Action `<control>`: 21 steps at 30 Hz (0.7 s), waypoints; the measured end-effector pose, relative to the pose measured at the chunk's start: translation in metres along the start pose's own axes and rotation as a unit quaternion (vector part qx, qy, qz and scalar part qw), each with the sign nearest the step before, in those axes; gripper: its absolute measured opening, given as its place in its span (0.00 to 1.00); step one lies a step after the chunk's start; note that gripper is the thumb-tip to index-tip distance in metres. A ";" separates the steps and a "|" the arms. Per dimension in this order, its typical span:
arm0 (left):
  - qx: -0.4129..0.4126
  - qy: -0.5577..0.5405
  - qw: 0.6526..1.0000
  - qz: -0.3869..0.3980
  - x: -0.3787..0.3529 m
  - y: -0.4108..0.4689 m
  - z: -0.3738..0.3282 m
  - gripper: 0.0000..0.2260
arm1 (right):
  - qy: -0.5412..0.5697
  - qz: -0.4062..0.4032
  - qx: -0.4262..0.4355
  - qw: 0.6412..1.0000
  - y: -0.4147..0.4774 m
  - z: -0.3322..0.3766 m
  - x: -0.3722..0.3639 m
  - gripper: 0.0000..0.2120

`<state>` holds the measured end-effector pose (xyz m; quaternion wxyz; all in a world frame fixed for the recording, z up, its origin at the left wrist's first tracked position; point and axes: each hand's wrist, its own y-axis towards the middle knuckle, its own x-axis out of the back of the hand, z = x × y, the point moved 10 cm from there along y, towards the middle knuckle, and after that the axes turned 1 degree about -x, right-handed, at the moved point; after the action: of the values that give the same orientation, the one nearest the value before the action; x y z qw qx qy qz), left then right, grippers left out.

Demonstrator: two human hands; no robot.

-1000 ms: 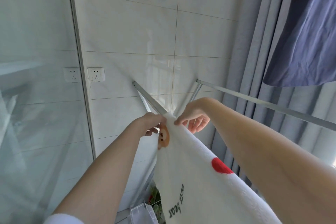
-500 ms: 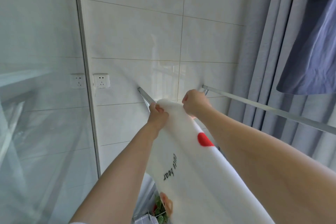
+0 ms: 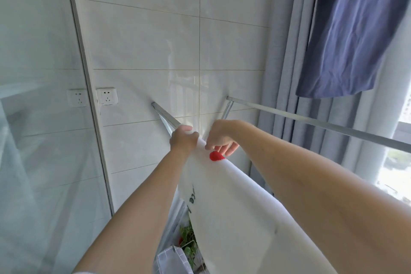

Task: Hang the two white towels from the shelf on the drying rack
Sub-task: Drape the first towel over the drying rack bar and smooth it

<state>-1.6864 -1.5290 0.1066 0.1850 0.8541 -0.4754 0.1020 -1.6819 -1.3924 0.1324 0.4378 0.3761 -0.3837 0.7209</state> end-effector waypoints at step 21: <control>-0.172 0.068 0.956 0.227 -0.071 -0.272 -0.089 0.15 | 0.063 0.061 -0.123 0.989 -0.317 -0.158 -0.027 0.10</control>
<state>-1.4927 -1.3075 0.1033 0.3329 0.6699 -0.6533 0.1162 -1.4138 -1.1603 0.1126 0.4593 0.2495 -0.4629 0.7159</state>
